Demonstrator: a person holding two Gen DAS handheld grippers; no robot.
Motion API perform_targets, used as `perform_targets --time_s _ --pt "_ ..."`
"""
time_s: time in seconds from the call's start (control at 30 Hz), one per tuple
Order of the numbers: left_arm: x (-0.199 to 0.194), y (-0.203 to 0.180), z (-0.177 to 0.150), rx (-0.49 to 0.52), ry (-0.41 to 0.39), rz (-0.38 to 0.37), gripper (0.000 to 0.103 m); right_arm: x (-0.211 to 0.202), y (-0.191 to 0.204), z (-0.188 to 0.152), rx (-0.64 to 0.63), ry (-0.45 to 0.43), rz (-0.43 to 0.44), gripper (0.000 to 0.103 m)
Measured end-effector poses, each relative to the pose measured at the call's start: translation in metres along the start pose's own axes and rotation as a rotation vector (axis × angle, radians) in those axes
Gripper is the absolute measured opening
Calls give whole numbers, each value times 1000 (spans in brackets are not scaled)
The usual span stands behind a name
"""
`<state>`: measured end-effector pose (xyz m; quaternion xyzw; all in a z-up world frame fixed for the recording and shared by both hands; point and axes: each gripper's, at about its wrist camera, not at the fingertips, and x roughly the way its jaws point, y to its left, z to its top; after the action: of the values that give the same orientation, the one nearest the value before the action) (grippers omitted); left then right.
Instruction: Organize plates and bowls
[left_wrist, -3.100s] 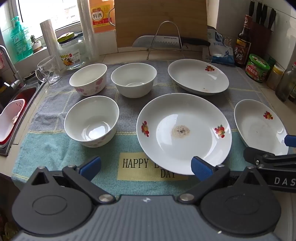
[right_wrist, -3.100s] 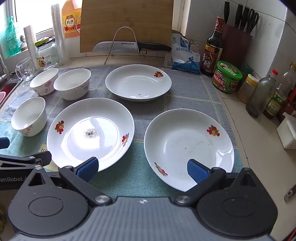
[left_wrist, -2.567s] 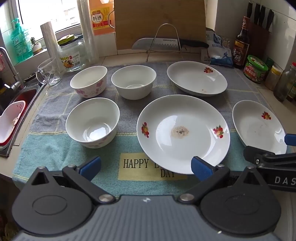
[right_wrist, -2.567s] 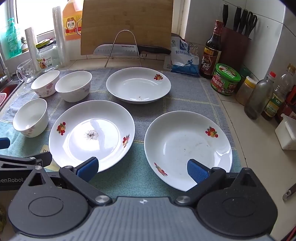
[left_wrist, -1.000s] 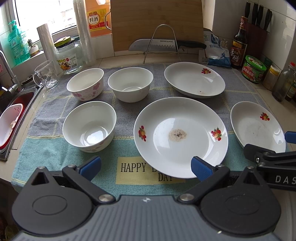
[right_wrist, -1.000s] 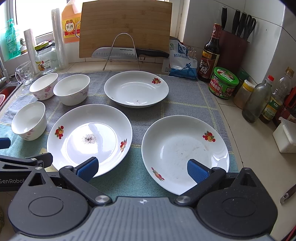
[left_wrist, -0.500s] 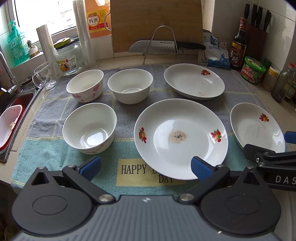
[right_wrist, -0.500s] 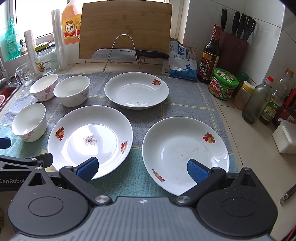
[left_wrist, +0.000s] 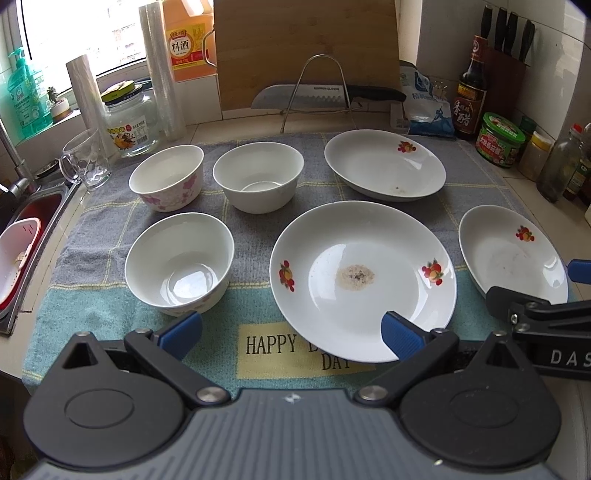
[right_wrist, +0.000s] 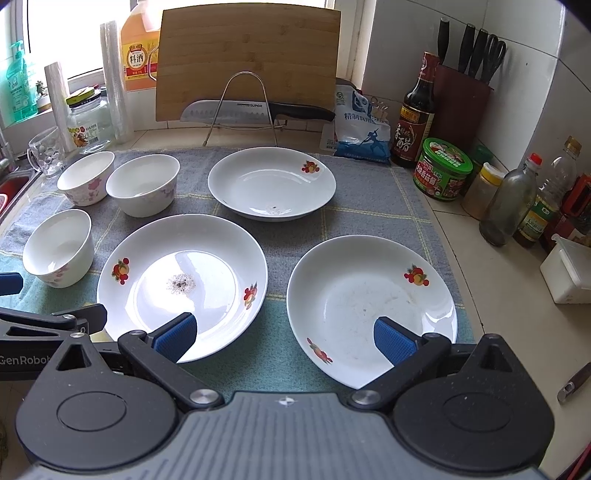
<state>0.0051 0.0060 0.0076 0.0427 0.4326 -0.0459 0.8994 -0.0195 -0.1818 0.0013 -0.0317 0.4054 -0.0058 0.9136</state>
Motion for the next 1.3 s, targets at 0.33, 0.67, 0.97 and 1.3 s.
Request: perform_targets --time_s 0.33,0.67,0.97,1.3 --pt "1 9 7 52 -20 -51 102 -6 9 0 16 -25 -20 103" --pt "3 24 19 123 -50 -113 102 -14 21 2 18 -102 -21 103" --pt "17 38 25 154 -18 -207 102 -17 32 -2 22 -126 -77 103" --pt "22 26 30 208 -65 -260 102 -11 -5 -23 30 -121 -150 103"
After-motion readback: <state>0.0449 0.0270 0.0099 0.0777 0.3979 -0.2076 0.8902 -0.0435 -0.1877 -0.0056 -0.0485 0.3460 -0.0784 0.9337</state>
